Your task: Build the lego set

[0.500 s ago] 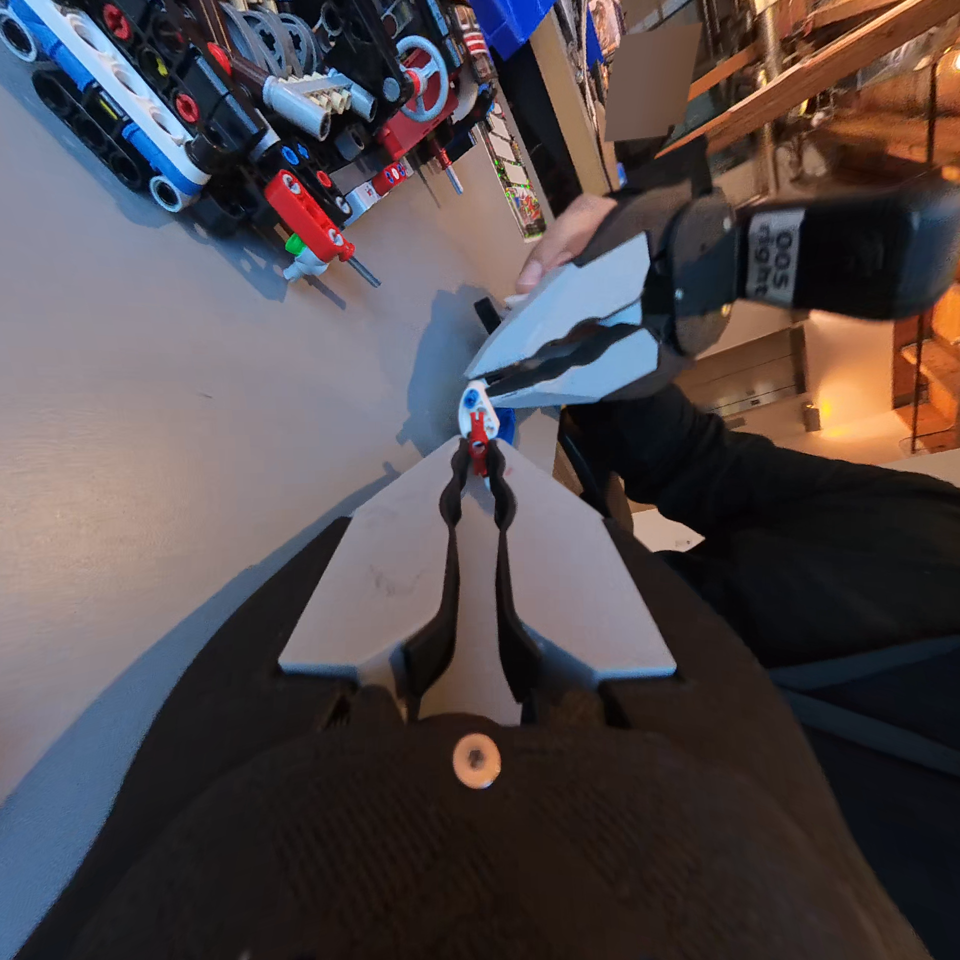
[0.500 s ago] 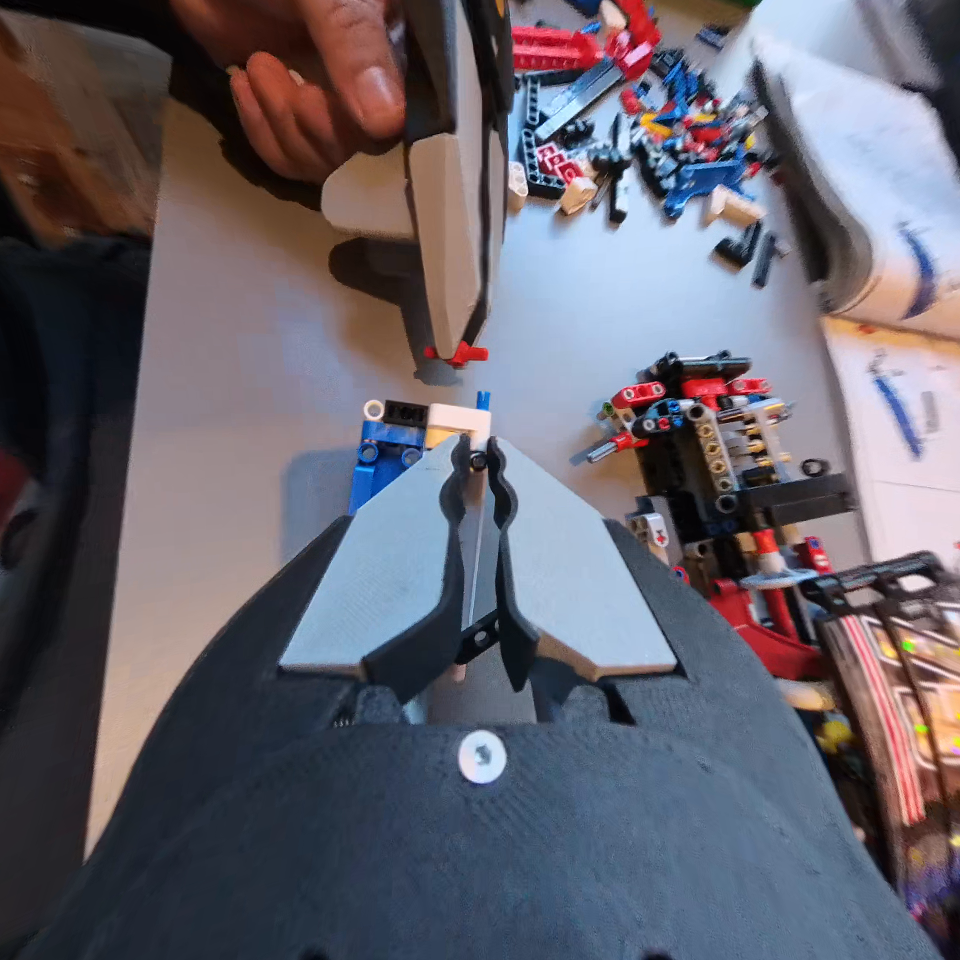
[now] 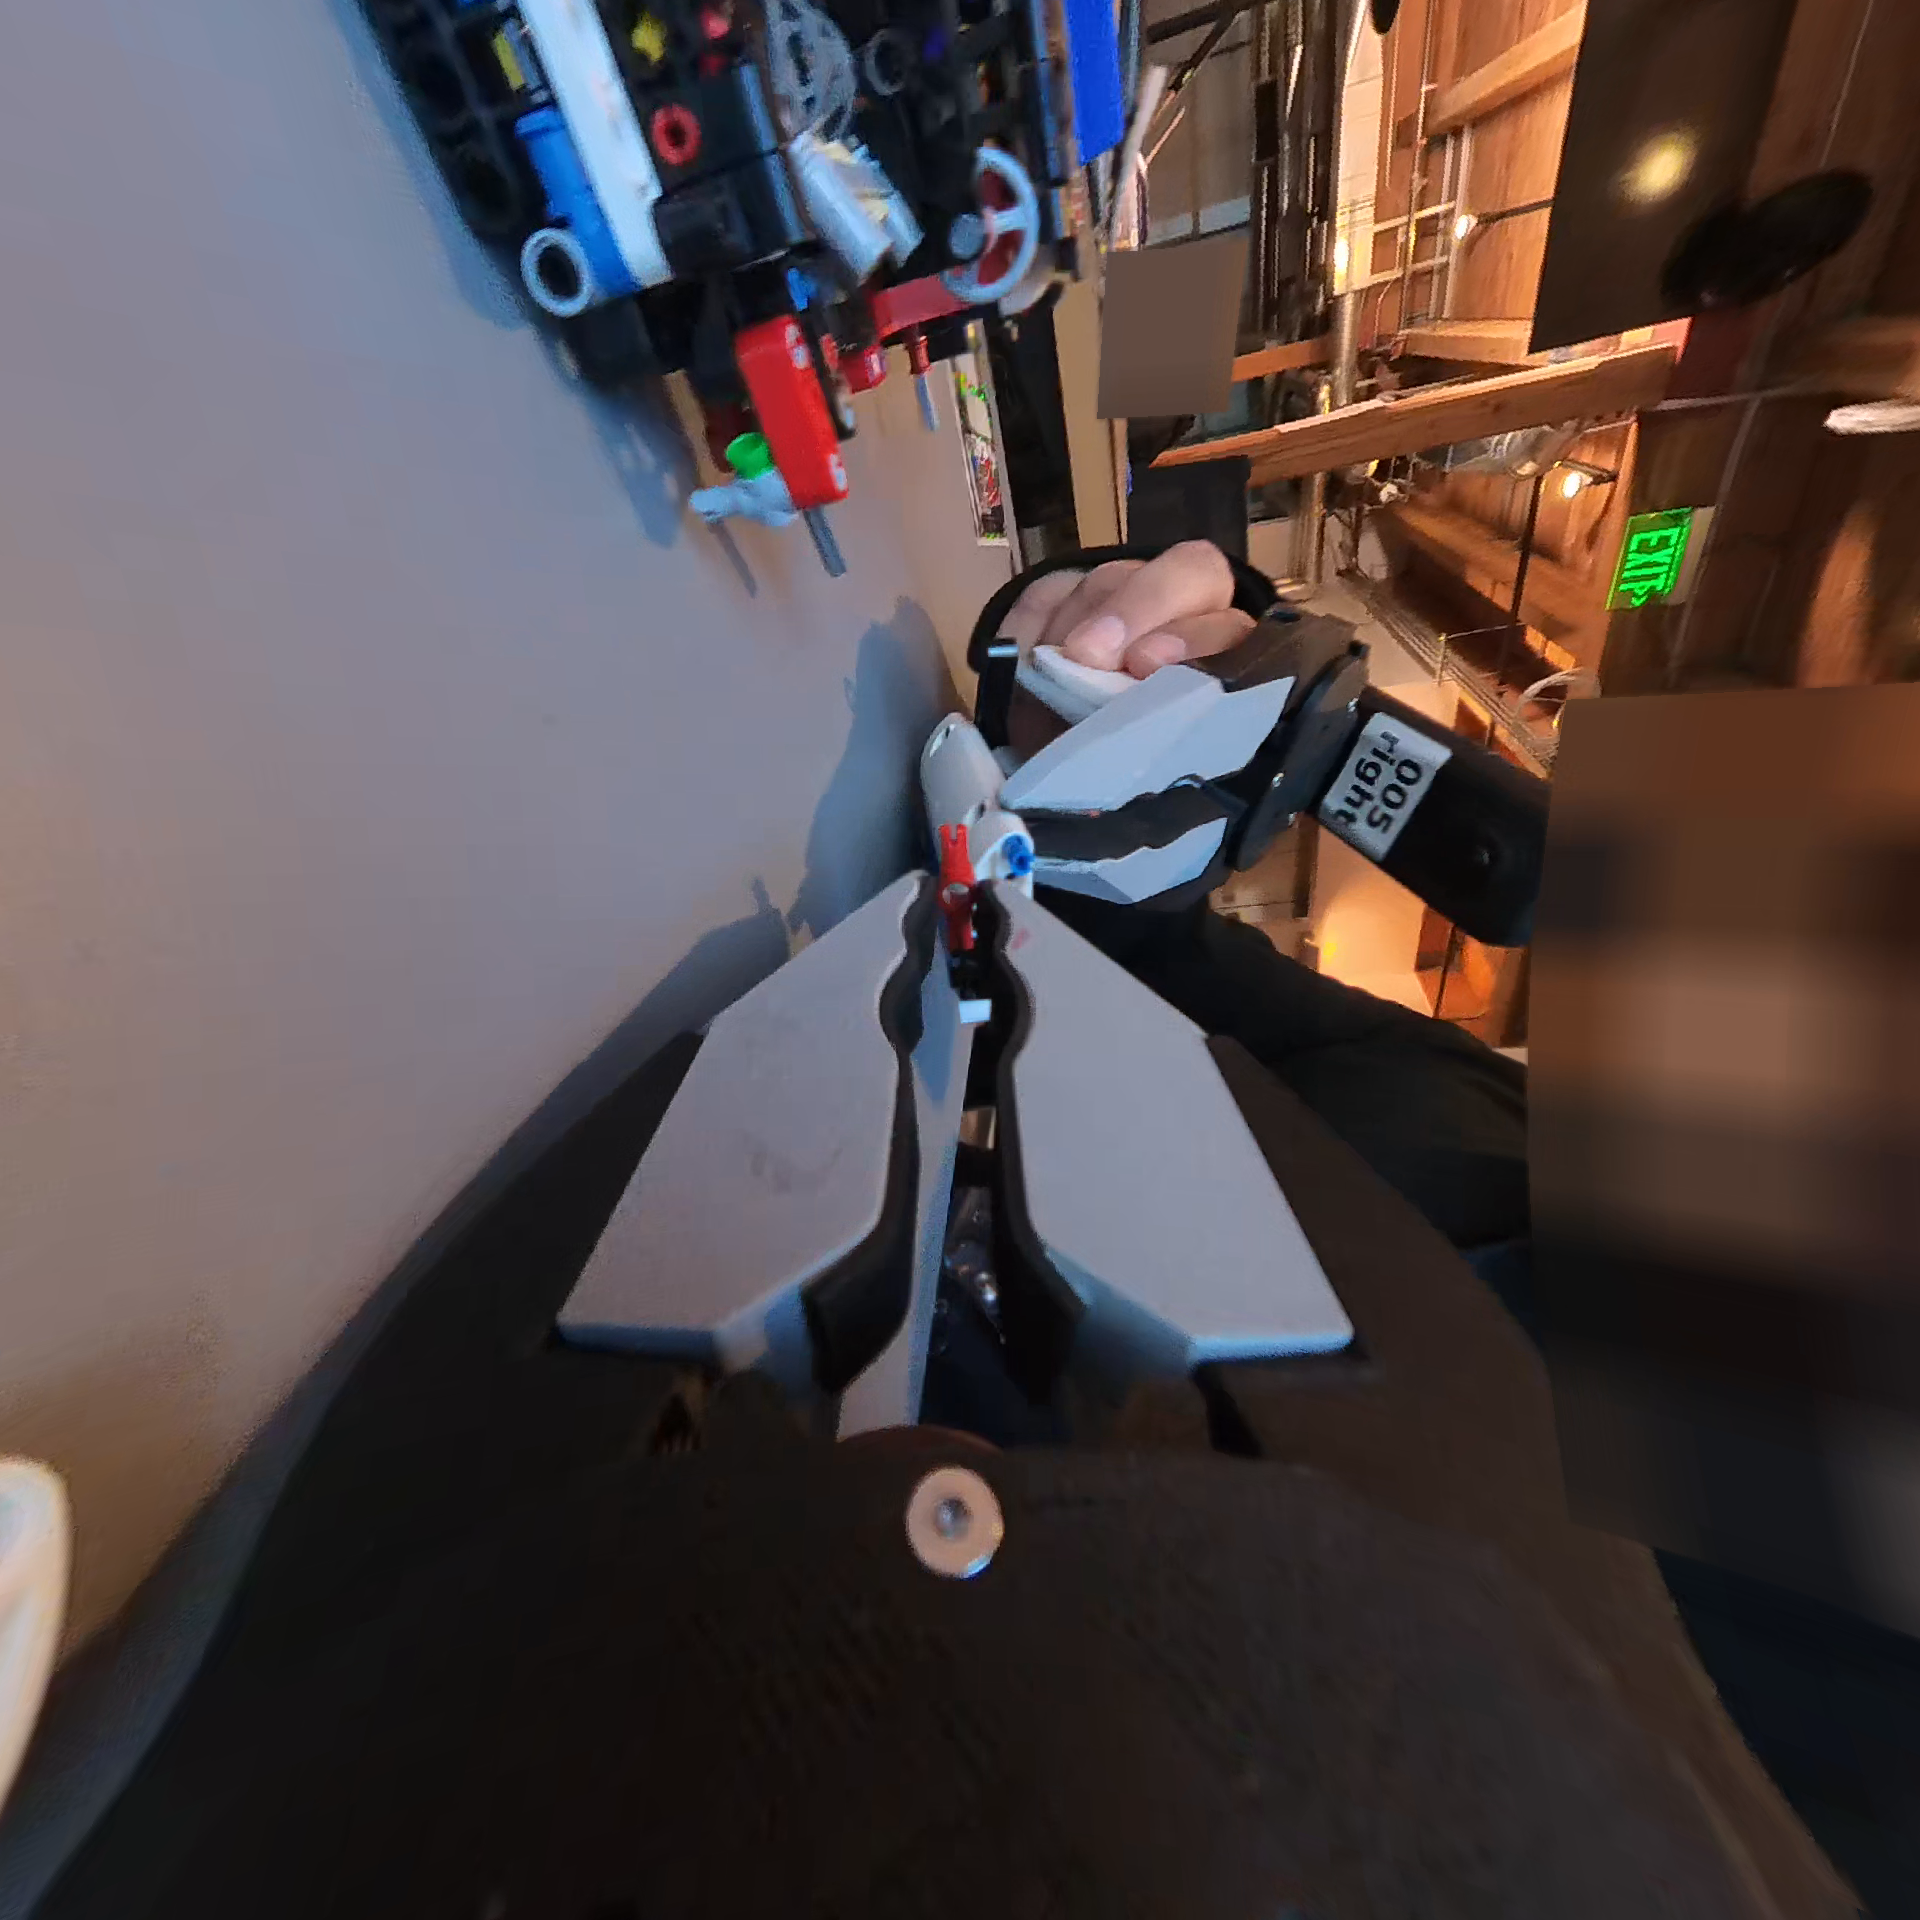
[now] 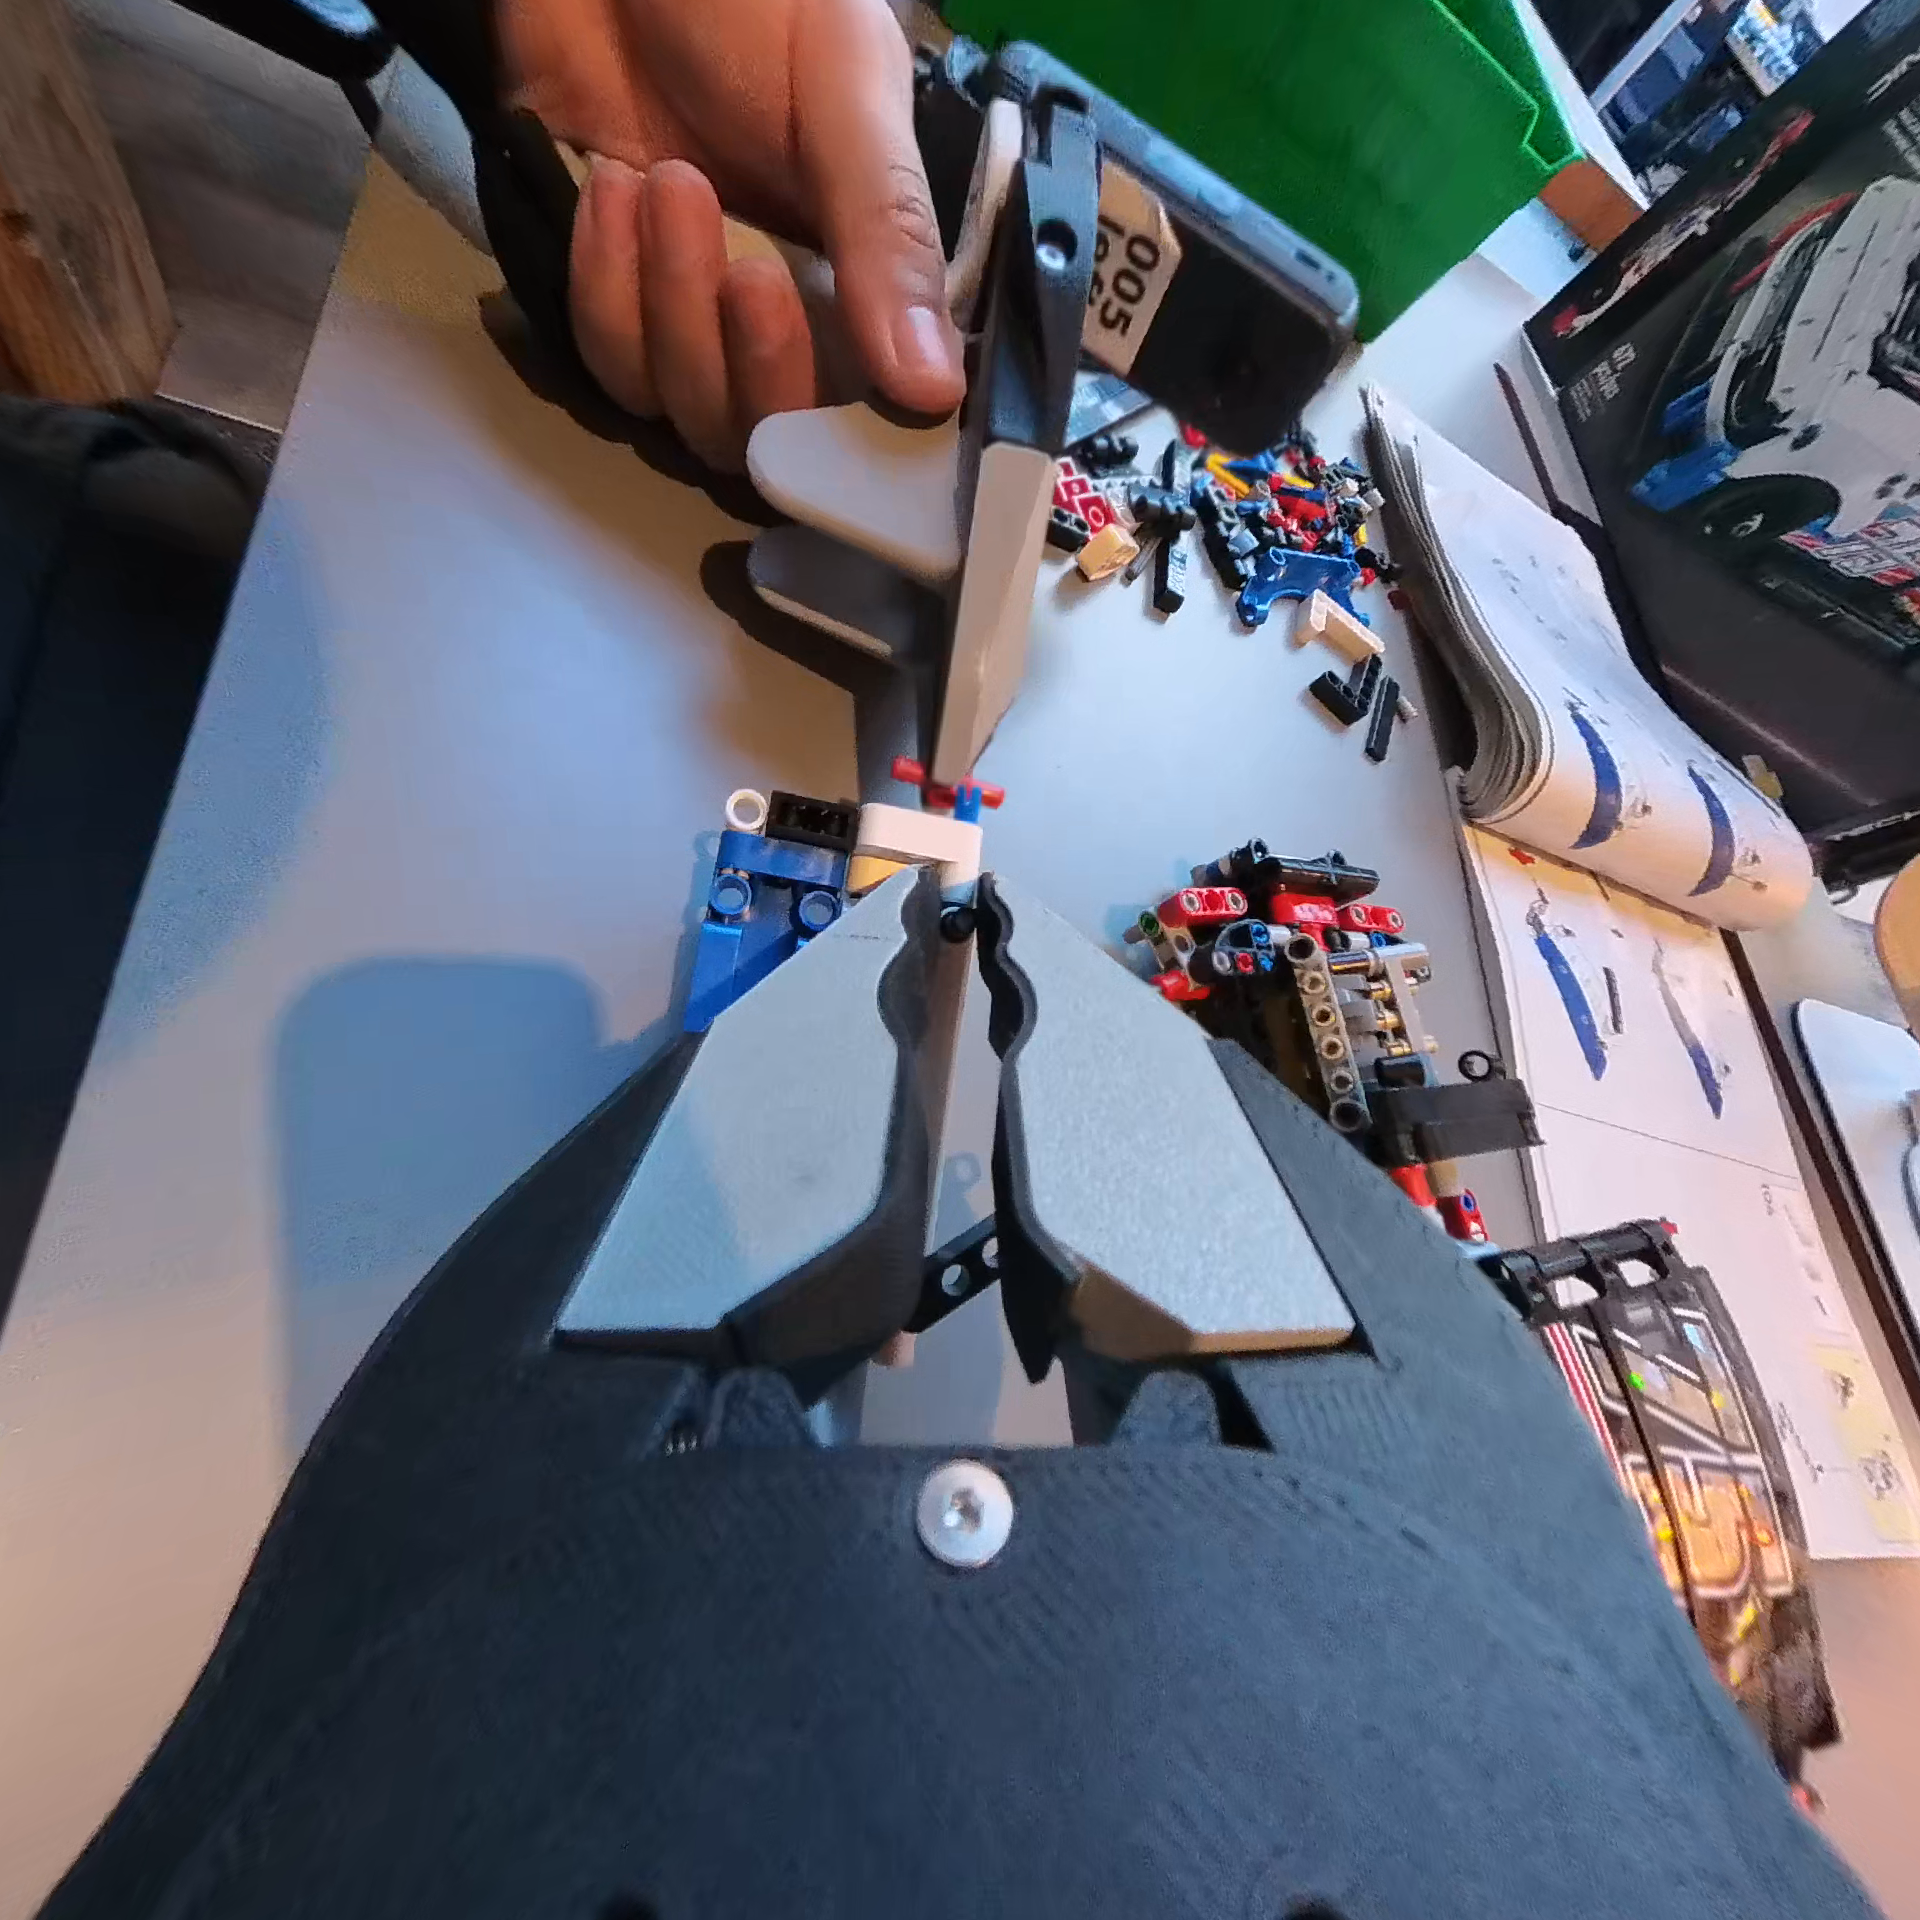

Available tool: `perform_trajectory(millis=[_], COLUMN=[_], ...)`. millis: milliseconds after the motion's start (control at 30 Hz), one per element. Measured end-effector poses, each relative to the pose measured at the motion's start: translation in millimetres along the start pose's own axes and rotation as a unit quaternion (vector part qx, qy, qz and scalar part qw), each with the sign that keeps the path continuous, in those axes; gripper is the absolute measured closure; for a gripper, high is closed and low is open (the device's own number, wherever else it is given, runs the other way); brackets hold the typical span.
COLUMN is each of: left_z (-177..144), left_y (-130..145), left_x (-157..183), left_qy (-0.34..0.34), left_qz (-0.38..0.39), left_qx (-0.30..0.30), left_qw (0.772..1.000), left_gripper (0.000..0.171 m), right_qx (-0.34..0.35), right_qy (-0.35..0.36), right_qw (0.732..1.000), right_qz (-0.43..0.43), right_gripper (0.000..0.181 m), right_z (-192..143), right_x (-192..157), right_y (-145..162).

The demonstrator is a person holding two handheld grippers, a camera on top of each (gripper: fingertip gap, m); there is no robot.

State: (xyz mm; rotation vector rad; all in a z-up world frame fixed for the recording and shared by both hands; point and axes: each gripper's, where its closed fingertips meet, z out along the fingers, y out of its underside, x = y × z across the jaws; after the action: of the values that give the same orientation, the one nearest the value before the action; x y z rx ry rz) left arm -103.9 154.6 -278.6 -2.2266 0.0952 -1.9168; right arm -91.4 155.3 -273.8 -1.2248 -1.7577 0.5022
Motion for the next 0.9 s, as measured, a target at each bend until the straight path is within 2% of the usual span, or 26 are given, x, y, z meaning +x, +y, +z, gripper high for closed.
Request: perform_trajectory(millis=[300, 900], left_z=[5, 6], left_y=[-1, -5], left_x=[-3, -6], left_qy=[-0.012, -0.029], left_qz=[-0.003, -0.002], left_qx=[0.002, 0.023], left_qw=[1.000, 0.999], left_gripper=[0.167, 0.167], right_qx=[-0.006, -0.009], right_qy=[-0.056, -0.062], right_qw=[0.997, 0.994], right_qz=[0.047, 0.090], right_gripper=[0.176, 0.176], right_z=[4, 10], right_x=[-6, -3], right_y=[9, 13])
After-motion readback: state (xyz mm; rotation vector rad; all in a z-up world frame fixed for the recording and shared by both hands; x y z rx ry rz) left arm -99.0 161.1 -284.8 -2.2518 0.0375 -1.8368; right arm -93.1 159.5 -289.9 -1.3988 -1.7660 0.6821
